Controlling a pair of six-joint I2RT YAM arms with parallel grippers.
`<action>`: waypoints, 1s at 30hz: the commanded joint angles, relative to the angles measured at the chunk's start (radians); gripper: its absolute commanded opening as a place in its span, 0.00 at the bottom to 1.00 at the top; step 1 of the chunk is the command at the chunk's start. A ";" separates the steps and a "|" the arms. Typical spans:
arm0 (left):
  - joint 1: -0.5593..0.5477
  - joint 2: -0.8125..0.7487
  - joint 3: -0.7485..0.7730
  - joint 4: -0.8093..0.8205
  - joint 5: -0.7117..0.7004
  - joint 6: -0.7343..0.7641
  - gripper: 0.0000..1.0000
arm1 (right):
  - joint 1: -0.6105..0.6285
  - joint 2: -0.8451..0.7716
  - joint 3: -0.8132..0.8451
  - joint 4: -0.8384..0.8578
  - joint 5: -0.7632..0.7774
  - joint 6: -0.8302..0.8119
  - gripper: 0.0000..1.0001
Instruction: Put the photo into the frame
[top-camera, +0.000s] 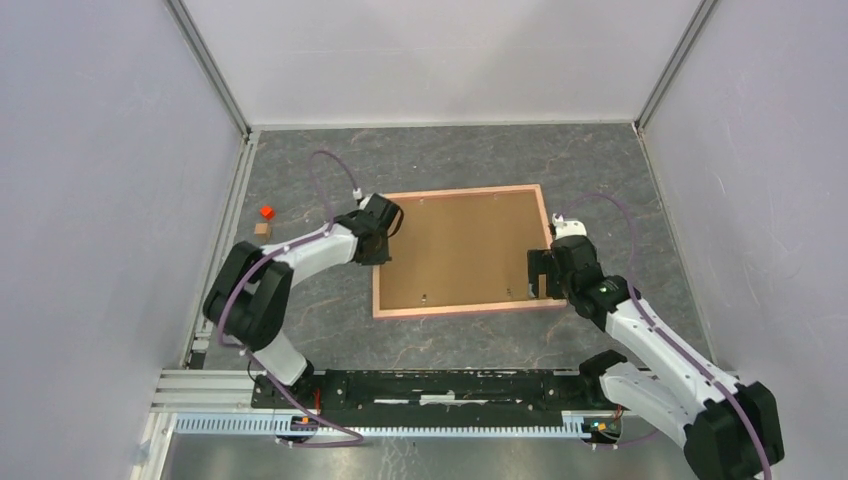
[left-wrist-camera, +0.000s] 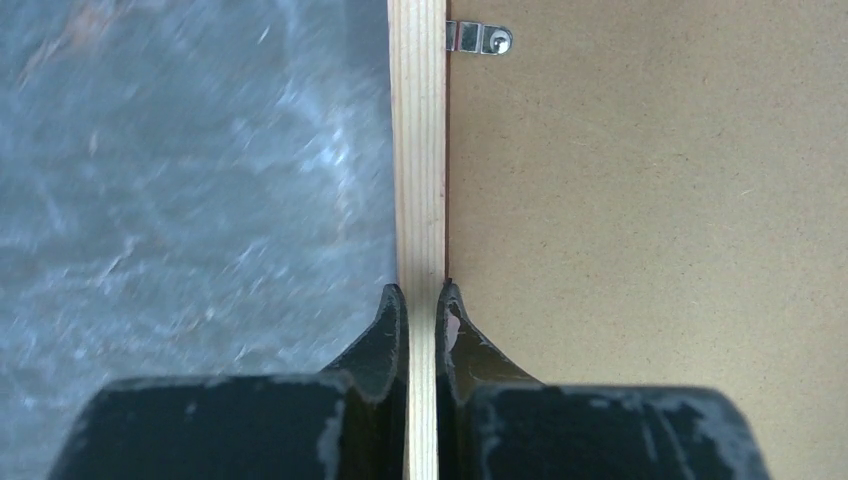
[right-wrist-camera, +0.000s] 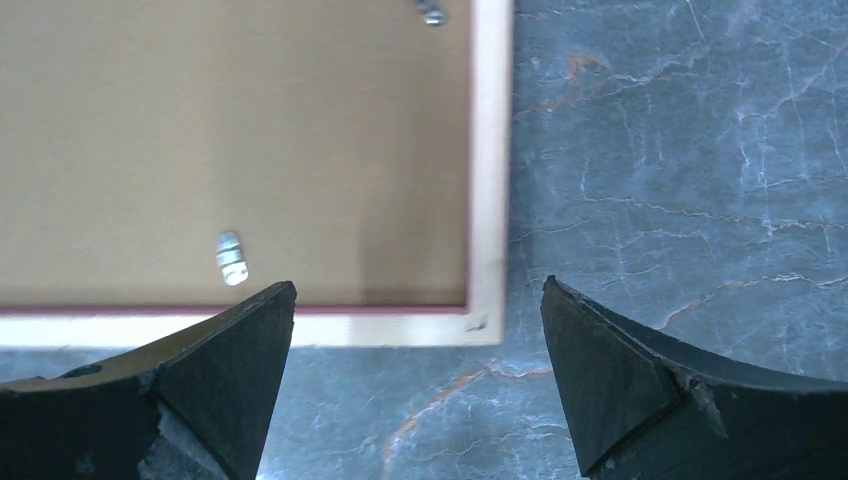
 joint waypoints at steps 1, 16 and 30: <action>0.004 -0.095 -0.170 -0.082 0.010 -0.088 0.02 | -0.040 0.107 0.068 0.091 0.025 -0.020 0.98; 0.007 -0.235 -0.288 -0.015 0.057 -0.127 0.02 | -0.207 0.444 0.169 0.269 -0.223 -0.159 0.77; 0.007 -0.235 -0.333 0.071 0.144 -0.136 0.02 | -0.208 0.534 0.156 0.347 -0.161 -0.182 0.63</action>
